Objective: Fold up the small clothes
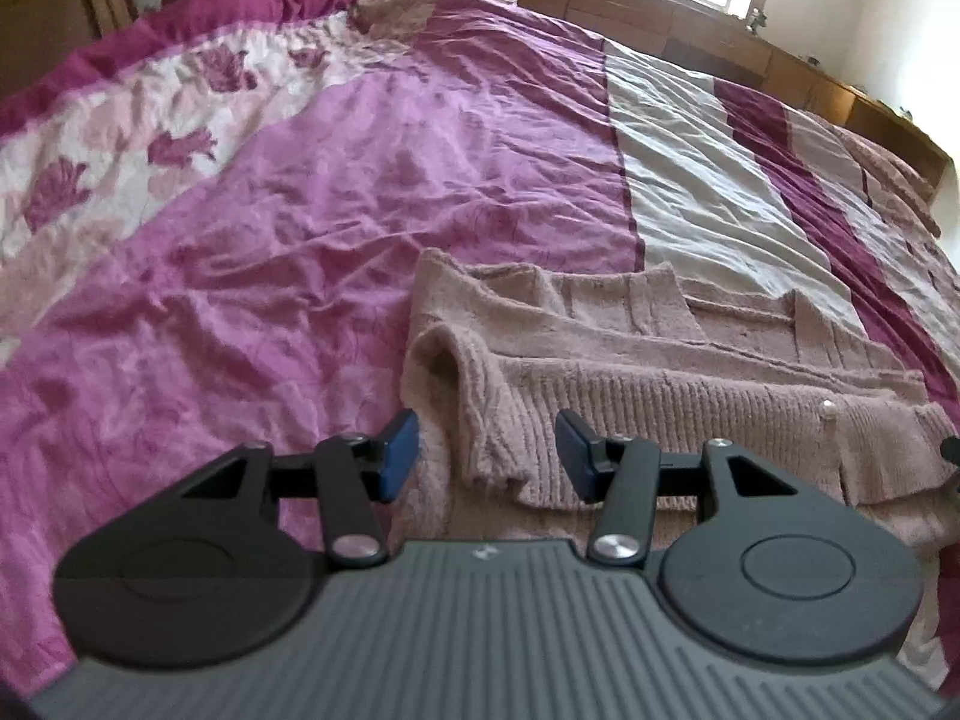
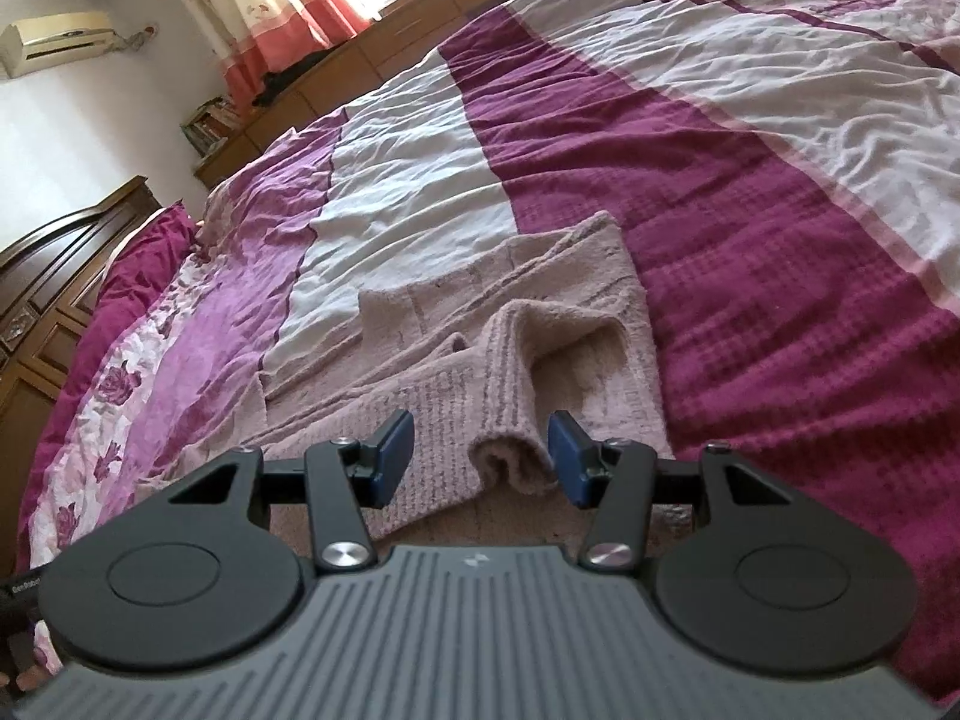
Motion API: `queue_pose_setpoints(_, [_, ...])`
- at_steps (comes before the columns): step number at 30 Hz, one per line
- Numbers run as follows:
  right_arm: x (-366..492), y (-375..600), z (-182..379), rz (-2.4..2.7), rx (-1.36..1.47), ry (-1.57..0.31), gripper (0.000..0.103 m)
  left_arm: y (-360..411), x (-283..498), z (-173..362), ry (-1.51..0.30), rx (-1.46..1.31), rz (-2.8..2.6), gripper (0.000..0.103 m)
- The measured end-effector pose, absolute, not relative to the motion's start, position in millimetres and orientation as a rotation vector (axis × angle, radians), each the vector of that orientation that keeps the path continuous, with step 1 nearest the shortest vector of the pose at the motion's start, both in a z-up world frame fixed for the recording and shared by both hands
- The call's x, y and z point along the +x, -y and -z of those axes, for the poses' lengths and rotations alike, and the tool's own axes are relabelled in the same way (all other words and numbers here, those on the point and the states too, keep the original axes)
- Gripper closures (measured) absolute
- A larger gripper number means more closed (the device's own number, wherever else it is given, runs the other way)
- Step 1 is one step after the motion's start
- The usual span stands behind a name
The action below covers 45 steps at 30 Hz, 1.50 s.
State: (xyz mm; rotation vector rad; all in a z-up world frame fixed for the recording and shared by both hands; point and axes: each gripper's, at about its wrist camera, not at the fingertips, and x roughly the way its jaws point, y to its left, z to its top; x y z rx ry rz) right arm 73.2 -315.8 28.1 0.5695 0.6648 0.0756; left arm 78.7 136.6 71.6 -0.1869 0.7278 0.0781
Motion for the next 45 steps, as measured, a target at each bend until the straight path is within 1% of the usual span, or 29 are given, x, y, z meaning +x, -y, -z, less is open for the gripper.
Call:
queue_pose_setpoints(7, [75,313,-28,-0.079,0.558,-0.668,0.045,-130,82,-69,-0.729,-0.149,-0.085,0.052])
queue_pose_setpoints(14, [73,315,-29,-0.079,0.568,-0.659,0.045,-124,72,-84,-0.657,-0.103,-0.094,0.052])
queue_pose_setpoints(17, [71,315,-29,-0.079,0.570,-0.655,0.045,-122,74,-81,-0.666,-0.100,-0.086,0.052])
queue_pose_setpoints(23, [71,316,-27,-0.085,0.562,-0.659,0.046,-125,84,-60,-0.751,-0.132,-0.037,0.052])
queue_pose_setpoints(26, [75,315,-26,-0.091,0.553,-0.670,0.047,-126,90,-53,-0.766,-0.126,-0.048,0.060])
queue_pose_setpoints(27, [76,315,-26,-0.094,0.546,-0.673,0.047,-127,92,-53,-0.769,-0.125,-0.048,0.064])
queue_pose_setpoints(28, [79,314,-25,-0.095,0.538,-0.676,0.051,-127,94,-52,-0.772,-0.122,-0.048,0.072])
queue_pose_setpoints(29, [81,314,-25,-0.092,0.532,-0.682,0.057,-128,98,-52,-0.781,-0.122,-0.045,0.078])
queue_pose_setpoints(30, [83,313,-24,-0.087,0.528,-0.690,0.061,-129,101,-52,-0.793,-0.132,-0.039,0.087])
queue_pose_setpoints(32, [86,314,-24,-0.082,0.530,-0.702,0.082,-132,104,-54,-0.804,-0.172,-0.017,0.089])
queue_pose_setpoints(34, [88,317,-25,-0.099,0.553,-0.708,0.087,-135,104,-58,-0.801,-0.202,0.005,0.090])
queue_pose_setpoints(38, [90,326,-33,-0.148,0.648,-0.681,0.089,-142,107,-71,-0.774,-0.291,0.036,0.091])
queue_pose_setpoints(41, [100,336,-41,-0.151,0.731,-0.652,0.089,-145,119,-79,-0.742,-0.300,0.000,0.091])
queue_pose_setpoints(45, [122,339,-51,-0.128,0.737,-0.609,0.089,-149,143,-84,-0.719,-0.310,-0.039,0.091])
